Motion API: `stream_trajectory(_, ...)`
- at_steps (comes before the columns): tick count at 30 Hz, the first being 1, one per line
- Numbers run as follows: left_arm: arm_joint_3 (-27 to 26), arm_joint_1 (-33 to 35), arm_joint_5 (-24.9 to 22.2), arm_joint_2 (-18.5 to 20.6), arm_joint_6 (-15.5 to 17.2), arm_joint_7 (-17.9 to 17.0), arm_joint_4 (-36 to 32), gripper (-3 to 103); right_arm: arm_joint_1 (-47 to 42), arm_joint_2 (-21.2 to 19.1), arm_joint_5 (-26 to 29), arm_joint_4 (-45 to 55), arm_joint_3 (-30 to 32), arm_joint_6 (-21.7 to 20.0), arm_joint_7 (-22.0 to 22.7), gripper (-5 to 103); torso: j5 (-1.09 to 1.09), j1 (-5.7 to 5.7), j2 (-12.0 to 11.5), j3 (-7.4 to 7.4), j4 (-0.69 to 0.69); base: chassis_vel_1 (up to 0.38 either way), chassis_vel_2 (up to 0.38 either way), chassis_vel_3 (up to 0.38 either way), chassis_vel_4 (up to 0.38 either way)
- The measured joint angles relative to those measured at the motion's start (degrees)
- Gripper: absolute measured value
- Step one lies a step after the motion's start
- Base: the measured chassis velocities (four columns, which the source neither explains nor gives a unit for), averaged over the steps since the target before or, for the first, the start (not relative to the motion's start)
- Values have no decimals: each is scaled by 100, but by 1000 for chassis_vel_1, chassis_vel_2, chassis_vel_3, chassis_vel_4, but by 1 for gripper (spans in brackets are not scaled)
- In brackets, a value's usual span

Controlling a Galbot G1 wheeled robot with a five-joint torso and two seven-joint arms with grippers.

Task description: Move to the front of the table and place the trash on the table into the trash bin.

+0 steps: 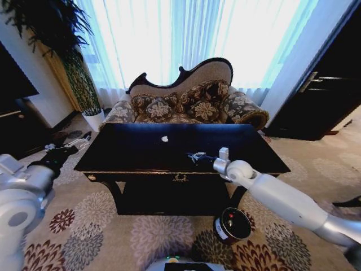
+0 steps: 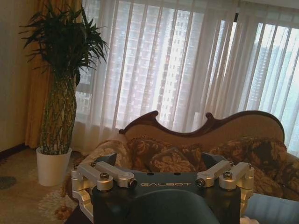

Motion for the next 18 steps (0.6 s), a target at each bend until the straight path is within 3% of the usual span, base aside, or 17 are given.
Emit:
stream_trajectory(6, 123, -52, 0, -43, 1, -1, -54, 100, -589, -348, 43, 207, 770, 70, -59, -3, 0, 0, 0, 0, -1, 0, 0, 0, 0)
stream_trajectory(8, 137, -57, 0, -43, 2, -1, -55, 100, -611, -377, 59, 215, 818, 72, -59, 1, 0, 0, 0, 0, -1, 0, 0, 0, 0)
stream_trajectory(10, 201, -79, 19, -38, 2, -1, -55, 100, -603, -477, 136, 229, 914, 73, -46, 12, -2, 0, 0, 0, -1, 0, 0, 0, 0)
stream_trajectory(12, 227, -85, 41, -29, 3, -1, -58, 100, -539, -504, 155, 229, 909, 73, -42, 12, -1, 0, 0, 0, -2, 0, 0, 0, 0)
stream_trajectory(18, 233, 32, 103, -2, 18, -18, -163, 100, 154, -282, 200, 43, 329, 67, 24, 38, -2, 0, 0, 0, -1, 0, 0, 0, 0)
